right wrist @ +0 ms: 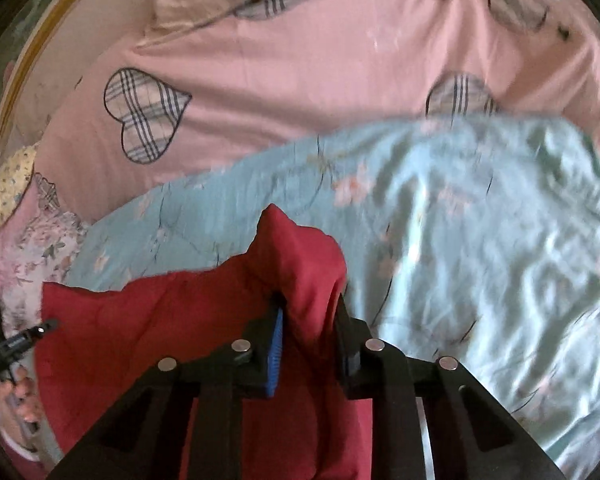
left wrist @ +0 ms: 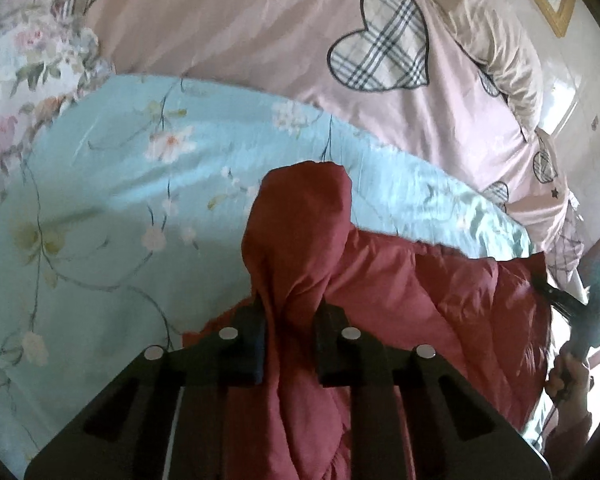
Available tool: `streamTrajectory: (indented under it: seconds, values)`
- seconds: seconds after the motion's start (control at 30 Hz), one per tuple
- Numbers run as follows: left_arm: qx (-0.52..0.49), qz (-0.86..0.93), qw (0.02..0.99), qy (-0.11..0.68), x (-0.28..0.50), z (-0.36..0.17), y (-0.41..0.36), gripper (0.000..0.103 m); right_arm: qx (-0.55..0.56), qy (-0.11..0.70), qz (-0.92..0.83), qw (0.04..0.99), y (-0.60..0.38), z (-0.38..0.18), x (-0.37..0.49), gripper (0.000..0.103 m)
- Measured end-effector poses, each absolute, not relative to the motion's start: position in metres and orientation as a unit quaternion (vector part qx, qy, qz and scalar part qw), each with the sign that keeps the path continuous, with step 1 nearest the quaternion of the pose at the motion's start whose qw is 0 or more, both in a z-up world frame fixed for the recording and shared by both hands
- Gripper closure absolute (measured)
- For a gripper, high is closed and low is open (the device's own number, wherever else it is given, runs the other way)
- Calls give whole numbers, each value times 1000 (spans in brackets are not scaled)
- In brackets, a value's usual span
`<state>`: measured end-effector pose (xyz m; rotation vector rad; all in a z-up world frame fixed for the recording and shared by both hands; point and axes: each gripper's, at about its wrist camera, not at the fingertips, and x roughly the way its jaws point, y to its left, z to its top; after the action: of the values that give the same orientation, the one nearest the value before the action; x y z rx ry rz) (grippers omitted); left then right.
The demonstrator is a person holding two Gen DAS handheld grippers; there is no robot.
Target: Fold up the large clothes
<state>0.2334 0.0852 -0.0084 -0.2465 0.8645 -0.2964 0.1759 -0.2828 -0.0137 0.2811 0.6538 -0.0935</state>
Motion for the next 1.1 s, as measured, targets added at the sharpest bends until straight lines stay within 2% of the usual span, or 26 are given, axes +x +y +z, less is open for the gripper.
streamTrajectory:
  seconds: [0.2,0.43,0.73,0.93,1.07,1.1]
  values:
    - [-107,-120,899,408,263,-3,74,89,106,324,-83,936,-287,-16,208,84]
    - [-108,-104,877,457,295,-48,69,89,156,374,-91,910,-309,-67,238,85]
    - [-107,-105,867,475,303,-64,64,86,170,390,-92,901,-312,-79,242,87]
    - [-114,-104,863,482,304,-67,67,79,176,401,-95,894,-312,-85,244,86]
    - [-110,-94,864,483,303,-65,66,69,172,410,-102,890,-312,-88,247,85]
    - [-111,-91,864,482,303,-65,67,63,170,412,-102,889,-312,-89,247,84]
